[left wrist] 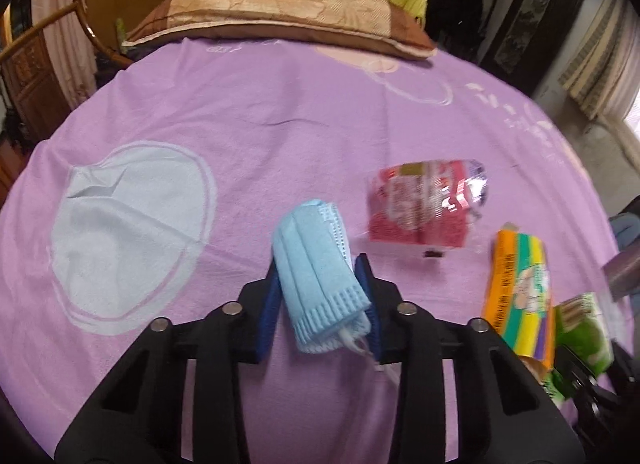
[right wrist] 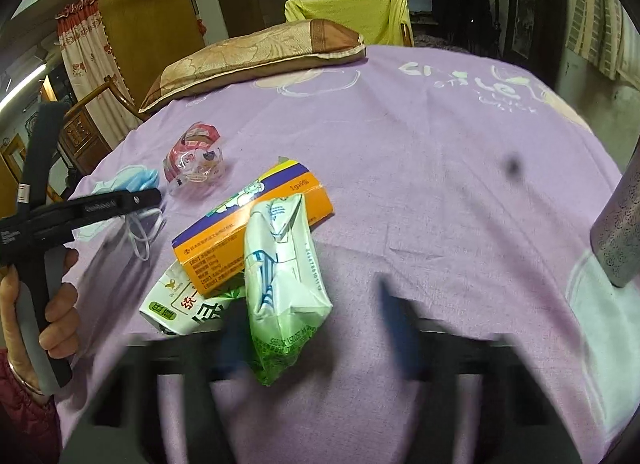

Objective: Collect trash
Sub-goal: 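Lift the mask with the left tool while the right grasps the green tissue pack, then carry the mask and tissue pack over the red wastebasket and release both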

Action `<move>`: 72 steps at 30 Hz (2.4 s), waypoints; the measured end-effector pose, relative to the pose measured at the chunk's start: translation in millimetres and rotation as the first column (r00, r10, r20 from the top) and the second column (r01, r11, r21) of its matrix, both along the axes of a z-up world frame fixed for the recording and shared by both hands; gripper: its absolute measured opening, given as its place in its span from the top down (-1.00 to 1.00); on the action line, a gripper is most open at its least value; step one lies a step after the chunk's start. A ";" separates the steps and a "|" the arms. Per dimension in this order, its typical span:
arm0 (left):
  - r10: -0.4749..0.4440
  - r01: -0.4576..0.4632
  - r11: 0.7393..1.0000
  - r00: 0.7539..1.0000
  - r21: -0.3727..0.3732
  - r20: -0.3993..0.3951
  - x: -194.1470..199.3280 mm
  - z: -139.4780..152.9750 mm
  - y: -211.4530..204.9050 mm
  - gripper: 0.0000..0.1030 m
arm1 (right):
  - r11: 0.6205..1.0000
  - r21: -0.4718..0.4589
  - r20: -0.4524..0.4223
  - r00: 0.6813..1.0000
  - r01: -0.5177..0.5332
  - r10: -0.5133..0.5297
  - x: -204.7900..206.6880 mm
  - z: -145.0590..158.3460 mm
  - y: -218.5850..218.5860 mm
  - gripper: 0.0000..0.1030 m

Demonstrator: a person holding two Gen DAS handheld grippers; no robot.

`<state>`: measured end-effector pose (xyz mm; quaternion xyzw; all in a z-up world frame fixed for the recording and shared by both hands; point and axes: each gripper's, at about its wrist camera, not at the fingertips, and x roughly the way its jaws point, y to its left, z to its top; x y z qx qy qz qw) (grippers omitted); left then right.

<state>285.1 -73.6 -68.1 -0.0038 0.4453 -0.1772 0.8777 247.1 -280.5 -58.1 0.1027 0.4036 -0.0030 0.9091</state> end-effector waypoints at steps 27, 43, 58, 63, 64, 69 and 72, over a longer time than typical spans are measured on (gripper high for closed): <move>-0.029 0.029 1.000 0.974 0.003 0.225 -68.5 39.3 9.9 0.33 | 1.000 0.006 0.295 0.955 -0.031 0.028 -54.9 72.4 0.8 0.69; 0.032 -0.027 0.999 0.950 -0.021 0.311 -167.0 87.1 65.3 0.34 | 0.991 0.084 0.259 0.963 -0.099 0.074 -68.7 67.5 17.8 0.69; 0.147 -0.135 0.989 0.918 -0.058 0.368 -231.9 109.5 133.5 0.34 | 0.979 0.061 0.352 0.922 -0.192 0.159 -122.1 105.8 60.0 0.70; 0.215 -0.204 0.977 0.905 -0.069 0.367 -258.9 106.1 172.8 0.34 | 0.970 0.051 0.368 0.908 -0.236 0.201 -138.3 112.1 81.6 0.70; 0.231 -0.222 0.973 0.901 -0.068 0.367 -266.0 104.2 183.1 0.34 | 0.968 0.048 0.370 0.904 -0.247 0.212 -141.6 113.3 87.2 0.70; 0.318 -0.315 0.947 0.885 -0.064 0.339 -299.0 84.9 237.2 0.34 | 0.954 0.027 0.380 0.886 -0.298 0.266 -156.1 120.1 116.7 0.70; 0.364 -0.367 0.929 0.881 -0.049 0.303 -312.7 68.0 267.1 0.34 | 0.946 0.012 0.382 0.875 -0.325 0.296 -163.8 123.9 133.0 0.70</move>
